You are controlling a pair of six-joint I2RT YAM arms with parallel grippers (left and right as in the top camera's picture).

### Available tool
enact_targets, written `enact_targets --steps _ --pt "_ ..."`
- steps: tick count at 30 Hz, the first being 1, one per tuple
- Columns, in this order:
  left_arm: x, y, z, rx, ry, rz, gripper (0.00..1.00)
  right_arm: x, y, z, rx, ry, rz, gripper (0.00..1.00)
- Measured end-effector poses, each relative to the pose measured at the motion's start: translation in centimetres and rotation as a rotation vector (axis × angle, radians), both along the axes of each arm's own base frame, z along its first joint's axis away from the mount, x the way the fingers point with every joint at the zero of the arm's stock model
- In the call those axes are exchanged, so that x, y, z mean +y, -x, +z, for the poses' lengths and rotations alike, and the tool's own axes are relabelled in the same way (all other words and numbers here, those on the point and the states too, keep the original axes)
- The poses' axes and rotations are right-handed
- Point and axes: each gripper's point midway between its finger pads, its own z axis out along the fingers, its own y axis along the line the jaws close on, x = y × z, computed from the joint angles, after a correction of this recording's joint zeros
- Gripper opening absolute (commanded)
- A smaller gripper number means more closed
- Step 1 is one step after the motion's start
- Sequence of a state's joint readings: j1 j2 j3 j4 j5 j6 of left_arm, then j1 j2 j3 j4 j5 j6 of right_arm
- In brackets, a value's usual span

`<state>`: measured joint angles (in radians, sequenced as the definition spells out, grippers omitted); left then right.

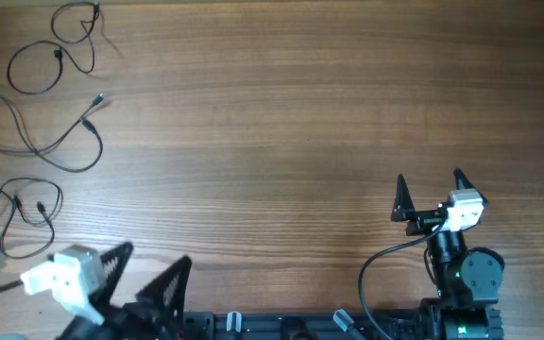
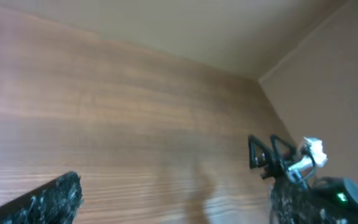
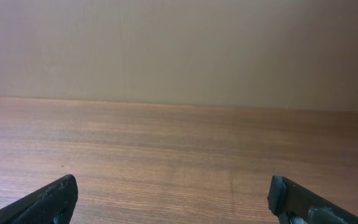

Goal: Untangle cables

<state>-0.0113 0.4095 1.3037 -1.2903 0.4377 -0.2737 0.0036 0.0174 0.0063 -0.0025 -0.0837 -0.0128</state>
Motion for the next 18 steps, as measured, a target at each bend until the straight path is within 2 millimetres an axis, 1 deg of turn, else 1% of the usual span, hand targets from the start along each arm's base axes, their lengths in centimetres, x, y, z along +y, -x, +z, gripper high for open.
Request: enact_targets --steps 1,4,7,9,15,18 --pt "0.0 -1.3 -0.6 -0.057 -0.006 -0.003 1.0 0.0 0.0 0.0 0.0 0.0 0.0 1.0" --pt "-0.1 -3.0 -2.0 -0.136 -0.014 -0.007 1.0 0.0 0.0 0.0 0.001 0.0 0.0 1.0" --pt "-0.1 -5.2 -5.0 -0.198 -0.02 -0.008 1.0 0.0 0.0 0.0 0.0 0.0 -0.002 1.0" --pt "-0.1 -6.9 -6.5 -0.259 -0.023 -0.008 1.0 0.0 0.0 0.0 0.0 0.0 -0.003 1.0" --pt "-0.1 -10.2 -11.7 -0.326 -0.022 -0.006 1.0 -0.1 0.0 0.0 0.0 0.0 -0.003 1.0" --pt "-0.1 -10.9 -12.5 -0.366 -0.026 -0.006 1.0 -0.1 0.0 0.0 0.0 0.0 -0.003 1.0"
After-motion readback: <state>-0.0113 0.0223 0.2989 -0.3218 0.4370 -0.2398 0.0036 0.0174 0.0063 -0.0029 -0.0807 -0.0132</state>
